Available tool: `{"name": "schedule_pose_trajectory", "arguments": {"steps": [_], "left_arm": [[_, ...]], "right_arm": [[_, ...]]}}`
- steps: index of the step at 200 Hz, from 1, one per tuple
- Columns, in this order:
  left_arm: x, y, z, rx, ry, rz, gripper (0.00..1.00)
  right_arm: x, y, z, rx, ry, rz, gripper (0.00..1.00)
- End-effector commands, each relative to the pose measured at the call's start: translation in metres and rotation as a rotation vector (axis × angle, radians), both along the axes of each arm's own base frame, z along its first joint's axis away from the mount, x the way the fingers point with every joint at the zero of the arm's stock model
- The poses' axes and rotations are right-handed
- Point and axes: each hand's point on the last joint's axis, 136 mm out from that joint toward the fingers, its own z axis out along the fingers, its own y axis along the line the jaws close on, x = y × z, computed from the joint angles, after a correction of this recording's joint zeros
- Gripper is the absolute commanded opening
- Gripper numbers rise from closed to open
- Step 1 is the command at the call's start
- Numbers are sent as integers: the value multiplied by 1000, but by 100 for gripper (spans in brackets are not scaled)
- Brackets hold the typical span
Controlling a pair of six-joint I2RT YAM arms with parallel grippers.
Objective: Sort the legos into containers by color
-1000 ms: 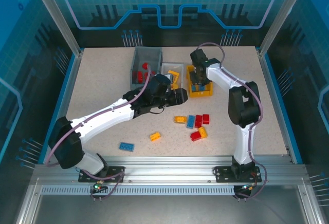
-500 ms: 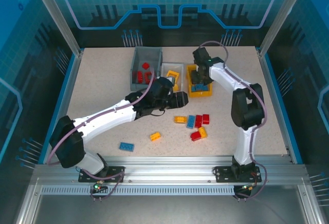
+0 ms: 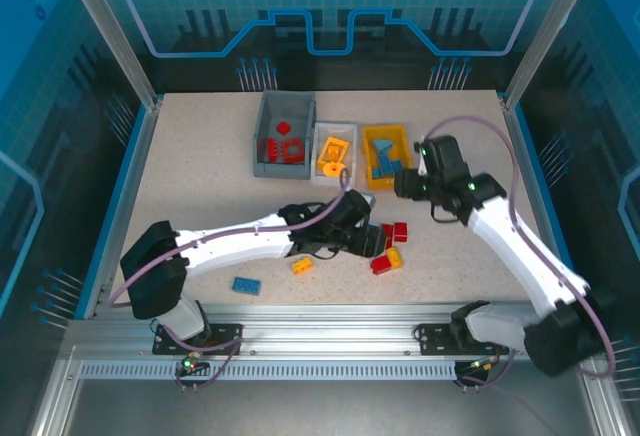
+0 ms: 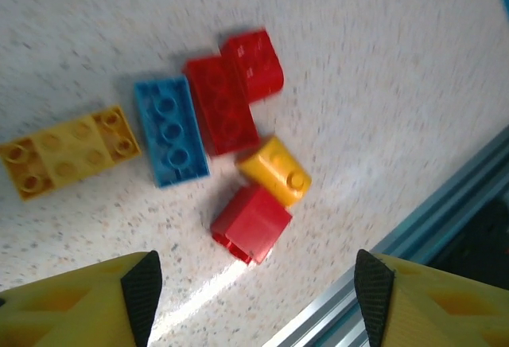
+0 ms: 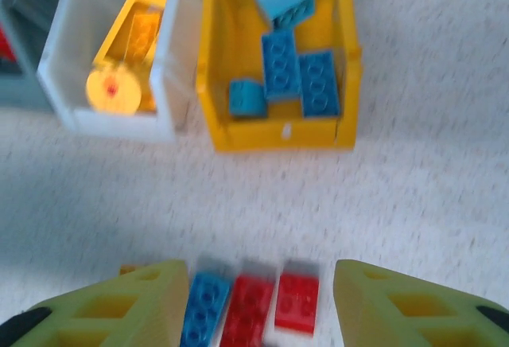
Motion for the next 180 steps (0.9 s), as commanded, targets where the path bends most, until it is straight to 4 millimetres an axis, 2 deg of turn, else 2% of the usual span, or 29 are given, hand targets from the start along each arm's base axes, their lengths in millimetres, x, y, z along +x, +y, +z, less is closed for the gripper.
{"name": "schedule_pose_trajectory", "arguments": {"steps": [1,12,19,22,29,54,102,115,119,129,160,180], "left_arm": [[-15,-2,-28,94,-22,-188,72],[-17,-4,-43,130,-32,-252,73],[-19,-5,-51,152,-45,-291,73],[-19,-6,-55,161,-51,-310,74],[-21,-8,-62,174,-64,-347,74],[-26,-19,-81,194,-106,-464,77],[-21,-28,-104,257,-158,-557,80],[-20,-30,-107,265,-165,-568,83],[-20,-32,-108,265,-168,-574,83],[-22,-36,-110,269,-172,-590,83],[-21,-48,-118,314,-210,-630,80],[-17,-51,-124,335,-209,-633,70]], "right_arm": [[-46,7,-2,147,37,1,56],[-66,4,-1,184,41,-1,59],[-76,2,6,210,27,-2,60],[-82,0,-1,210,43,-5,61],[-91,-2,0,229,41,-9,62],[-108,-11,8,244,16,-25,65],[-108,-14,13,224,9,-24,67],[-107,-14,12,222,12,-26,67],[-105,-13,23,232,-12,-24,67],[-104,-13,25,235,-17,-23,67],[-105,-13,27,236,-21,-23,66],[-106,-14,29,243,-30,-27,65]]}}
